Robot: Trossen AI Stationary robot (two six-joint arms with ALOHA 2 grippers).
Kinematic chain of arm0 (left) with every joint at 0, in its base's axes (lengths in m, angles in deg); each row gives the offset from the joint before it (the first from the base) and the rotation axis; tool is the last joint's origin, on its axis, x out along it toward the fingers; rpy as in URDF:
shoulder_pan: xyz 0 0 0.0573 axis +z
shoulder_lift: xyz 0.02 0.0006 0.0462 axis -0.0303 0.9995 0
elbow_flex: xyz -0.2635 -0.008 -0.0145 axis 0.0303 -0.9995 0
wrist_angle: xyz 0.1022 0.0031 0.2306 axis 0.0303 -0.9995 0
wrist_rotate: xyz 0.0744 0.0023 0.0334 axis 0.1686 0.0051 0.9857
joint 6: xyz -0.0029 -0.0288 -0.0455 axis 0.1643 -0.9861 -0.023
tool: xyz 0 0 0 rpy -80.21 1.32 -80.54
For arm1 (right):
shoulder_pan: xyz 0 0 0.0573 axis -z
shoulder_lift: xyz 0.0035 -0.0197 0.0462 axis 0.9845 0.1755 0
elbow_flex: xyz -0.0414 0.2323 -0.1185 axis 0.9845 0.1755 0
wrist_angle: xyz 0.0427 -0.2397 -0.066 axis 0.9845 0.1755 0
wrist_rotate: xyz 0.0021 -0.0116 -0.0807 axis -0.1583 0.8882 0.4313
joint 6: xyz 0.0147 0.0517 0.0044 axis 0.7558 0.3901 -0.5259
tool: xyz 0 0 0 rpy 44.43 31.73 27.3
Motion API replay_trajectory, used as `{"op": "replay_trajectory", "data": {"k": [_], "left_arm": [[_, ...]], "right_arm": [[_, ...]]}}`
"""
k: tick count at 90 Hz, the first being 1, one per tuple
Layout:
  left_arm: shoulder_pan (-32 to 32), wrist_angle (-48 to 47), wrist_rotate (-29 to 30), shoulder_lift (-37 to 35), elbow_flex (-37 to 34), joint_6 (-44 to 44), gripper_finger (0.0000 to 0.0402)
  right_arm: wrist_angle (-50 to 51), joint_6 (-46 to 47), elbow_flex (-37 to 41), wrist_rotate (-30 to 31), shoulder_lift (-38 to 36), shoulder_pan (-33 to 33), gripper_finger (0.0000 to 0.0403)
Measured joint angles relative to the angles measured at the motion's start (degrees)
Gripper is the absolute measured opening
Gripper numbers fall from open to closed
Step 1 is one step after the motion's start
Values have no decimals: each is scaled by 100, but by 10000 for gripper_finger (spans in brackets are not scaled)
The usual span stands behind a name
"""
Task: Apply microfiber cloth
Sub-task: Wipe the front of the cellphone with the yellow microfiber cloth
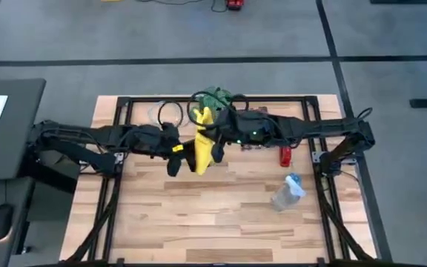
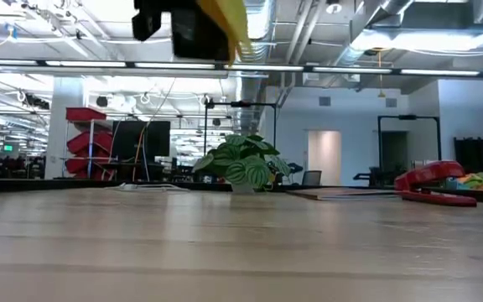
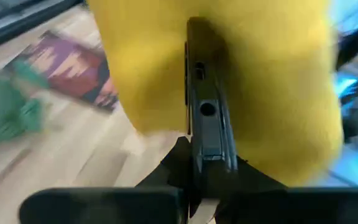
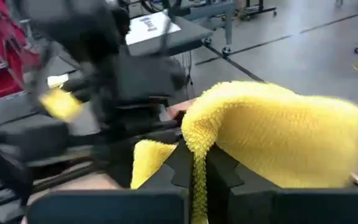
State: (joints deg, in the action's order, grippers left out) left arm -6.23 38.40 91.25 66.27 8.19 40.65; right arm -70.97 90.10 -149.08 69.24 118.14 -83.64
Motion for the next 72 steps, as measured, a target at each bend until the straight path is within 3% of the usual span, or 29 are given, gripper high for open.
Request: {"op": "replay_trajectory", "data": {"k": [23, 52, 72], "left_arm": [[0, 285, 24, -15, 4, -30, 10], [-76, 711, 18, -17, 6, 31, 10], [-144, 715, 72, -17, 7, 22, 10]], "right_arm": [[-24, -18, 0, -981, 119, -20, 0], [-760, 434, 7, -995, 853, 109, 0], [-755, 561, 0, -468, 905, 129, 0]]}}
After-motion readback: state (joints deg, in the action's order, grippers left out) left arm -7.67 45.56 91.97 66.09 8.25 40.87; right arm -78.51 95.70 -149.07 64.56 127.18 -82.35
